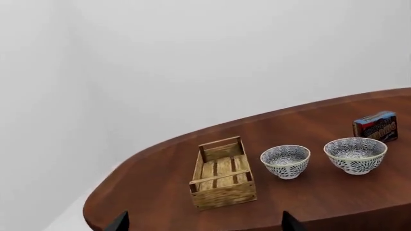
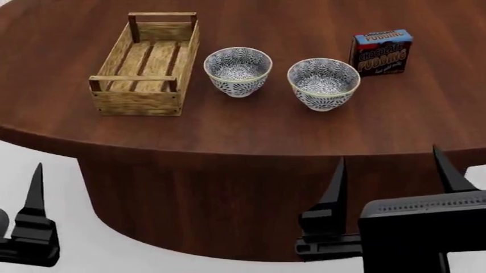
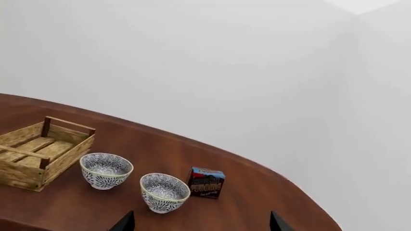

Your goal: Stack the left bowl on the right bowl and place them in the tray.

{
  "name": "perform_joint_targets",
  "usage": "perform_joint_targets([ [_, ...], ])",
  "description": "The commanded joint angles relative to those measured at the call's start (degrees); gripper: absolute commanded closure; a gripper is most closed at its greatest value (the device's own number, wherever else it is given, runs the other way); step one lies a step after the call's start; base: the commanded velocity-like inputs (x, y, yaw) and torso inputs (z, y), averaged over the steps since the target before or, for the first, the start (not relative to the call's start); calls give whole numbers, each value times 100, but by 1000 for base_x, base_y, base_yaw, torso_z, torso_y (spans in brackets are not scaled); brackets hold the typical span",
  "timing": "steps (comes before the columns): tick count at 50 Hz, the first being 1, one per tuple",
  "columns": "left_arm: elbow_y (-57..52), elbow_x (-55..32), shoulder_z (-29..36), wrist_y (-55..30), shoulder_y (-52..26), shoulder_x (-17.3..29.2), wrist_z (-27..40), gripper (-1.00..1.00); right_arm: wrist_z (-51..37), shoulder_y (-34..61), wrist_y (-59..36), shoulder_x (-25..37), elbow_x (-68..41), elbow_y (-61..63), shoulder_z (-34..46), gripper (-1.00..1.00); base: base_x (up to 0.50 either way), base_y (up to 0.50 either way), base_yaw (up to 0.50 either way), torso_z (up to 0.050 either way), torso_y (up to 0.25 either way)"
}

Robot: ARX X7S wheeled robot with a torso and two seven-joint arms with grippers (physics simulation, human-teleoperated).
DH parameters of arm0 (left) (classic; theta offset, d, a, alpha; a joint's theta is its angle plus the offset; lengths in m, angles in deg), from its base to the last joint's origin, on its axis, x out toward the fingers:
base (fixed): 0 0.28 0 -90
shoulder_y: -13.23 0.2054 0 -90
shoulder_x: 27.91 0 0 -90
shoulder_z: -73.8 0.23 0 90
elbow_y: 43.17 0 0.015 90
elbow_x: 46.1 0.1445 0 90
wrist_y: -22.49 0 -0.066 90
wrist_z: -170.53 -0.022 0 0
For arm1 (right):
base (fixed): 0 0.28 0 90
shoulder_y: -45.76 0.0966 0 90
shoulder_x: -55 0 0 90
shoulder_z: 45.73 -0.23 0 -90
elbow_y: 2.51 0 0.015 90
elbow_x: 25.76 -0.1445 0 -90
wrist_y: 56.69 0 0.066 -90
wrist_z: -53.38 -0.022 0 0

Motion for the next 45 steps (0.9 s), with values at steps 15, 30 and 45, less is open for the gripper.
perform_joint_targets([
  [15,123,-9,160,165,10,-23,-29,-100,84,95,-189,-242,-328,-88,-308,-100,26,435,0,0,0],
  [30,99,10,340,-66,-226,-22,-6,-100,30,191,-283,-164,-288,-138,-230,-100,500,11,0,0,0],
  [45,147,-49,295,121,-96,-33,11,-100,-6,13,-119,-152,-329,-203,-252,-100,500,0,0,0,0],
])
